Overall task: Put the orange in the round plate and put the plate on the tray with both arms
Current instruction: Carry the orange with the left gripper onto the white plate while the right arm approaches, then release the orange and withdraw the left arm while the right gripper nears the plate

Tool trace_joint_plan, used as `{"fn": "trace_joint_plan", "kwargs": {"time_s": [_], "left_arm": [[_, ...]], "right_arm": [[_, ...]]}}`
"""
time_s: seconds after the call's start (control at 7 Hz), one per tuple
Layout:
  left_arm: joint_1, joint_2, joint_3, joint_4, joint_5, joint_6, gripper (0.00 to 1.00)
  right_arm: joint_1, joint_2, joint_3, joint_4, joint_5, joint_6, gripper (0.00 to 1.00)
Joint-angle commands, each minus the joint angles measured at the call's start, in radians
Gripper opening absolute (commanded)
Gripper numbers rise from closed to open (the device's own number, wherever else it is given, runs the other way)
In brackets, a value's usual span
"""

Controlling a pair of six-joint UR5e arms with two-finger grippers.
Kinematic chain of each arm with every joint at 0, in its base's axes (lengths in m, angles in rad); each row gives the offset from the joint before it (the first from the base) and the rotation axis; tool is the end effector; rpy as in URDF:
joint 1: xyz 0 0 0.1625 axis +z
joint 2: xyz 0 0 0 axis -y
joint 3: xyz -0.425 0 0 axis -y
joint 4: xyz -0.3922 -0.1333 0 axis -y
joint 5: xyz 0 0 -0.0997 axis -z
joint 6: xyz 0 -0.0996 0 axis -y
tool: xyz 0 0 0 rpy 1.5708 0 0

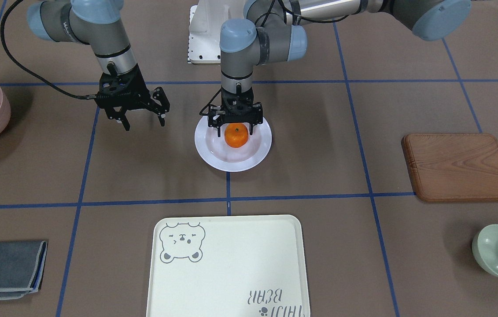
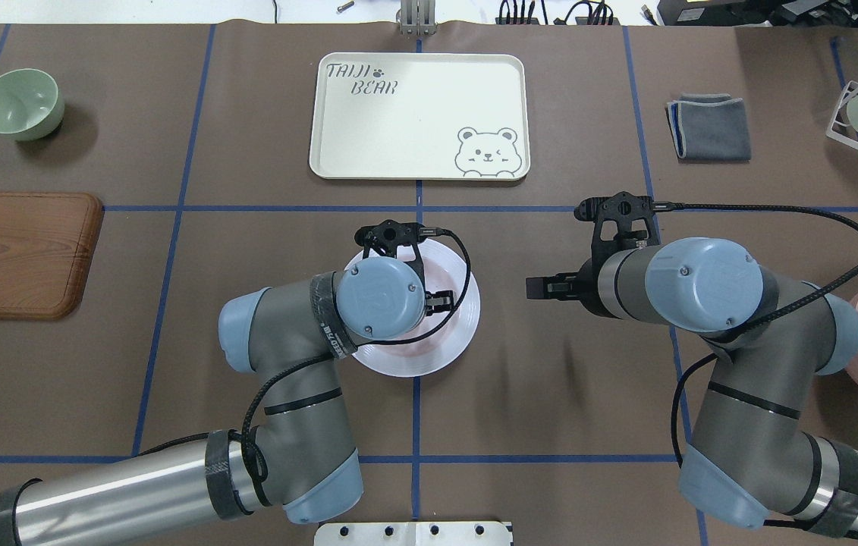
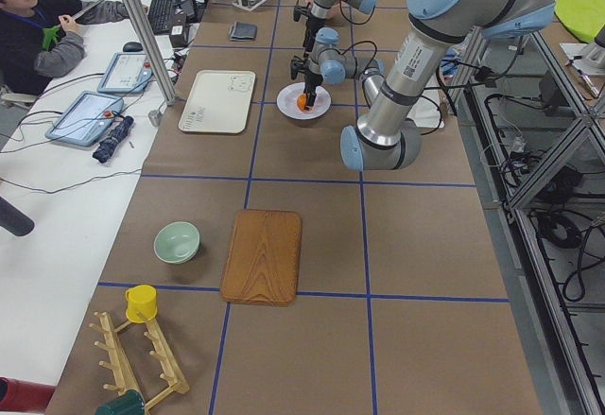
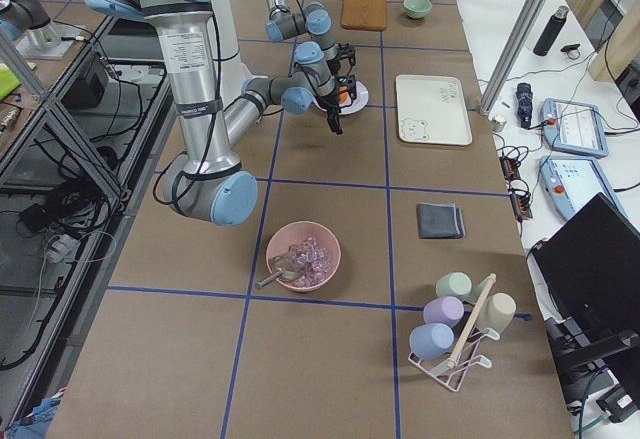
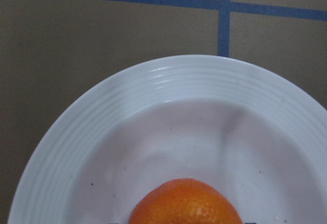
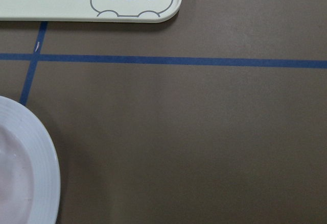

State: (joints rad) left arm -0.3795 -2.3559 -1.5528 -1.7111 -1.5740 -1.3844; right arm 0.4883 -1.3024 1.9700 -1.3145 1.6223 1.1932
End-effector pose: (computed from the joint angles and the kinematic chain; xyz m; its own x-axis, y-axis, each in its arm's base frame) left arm 0.6220 -0.3912 0.1737 0.6303 -0.0519 -0.7746 0.2557 0.9559 0.1441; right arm -0.4346 -0.3760 0.3099 0.6541 -0.0694 0.7532 -0.2055 0.9420 0.2654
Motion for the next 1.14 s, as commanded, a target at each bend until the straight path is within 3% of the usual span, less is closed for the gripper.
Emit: {"fn": "trace_joint_plan", "kwargs": {"time_s": [0.0,0.29,0.43,0.57,0.71,0.86,1.0], "left_arm": [[-0.146,0.060,-0.152,0.046,-0.173,0.144,0.98],[-0.408,0.203,-0.251,0.112,-0.433,0.503,0.98],[-0.523,0.275,-0.245,0.113,-0.502,0.703,0.98],[-0.658,0.358,-0.237,0.114,-0.559,0.942,0.98],[-0.817,0.400,-0.174,0.135,-0.660,1.208,0.98],[-1.001,0.403,-0.023,0.187,-0.760,1.560,0.98],[-1.153,0.393,0.154,0.195,-0.771,1.779,0.98]], "right_arm": [[-0.032,0.002,0.003,0.003,-0.013,0.052,1.00],[-0.152,0.044,0.001,0.001,-0.172,0.350,1.00],[-0.212,0.058,-0.002,0.000,-0.261,0.444,0.99],[-0.229,0.064,-0.003,-0.002,-0.269,0.509,0.99],[-0.237,0.066,-0.005,-0.009,-0.272,0.575,0.97],[-0.246,0.066,-0.005,-0.008,-0.298,0.702,0.96],[-0.255,0.092,-0.016,-0.009,-0.301,0.720,0.96]]}}
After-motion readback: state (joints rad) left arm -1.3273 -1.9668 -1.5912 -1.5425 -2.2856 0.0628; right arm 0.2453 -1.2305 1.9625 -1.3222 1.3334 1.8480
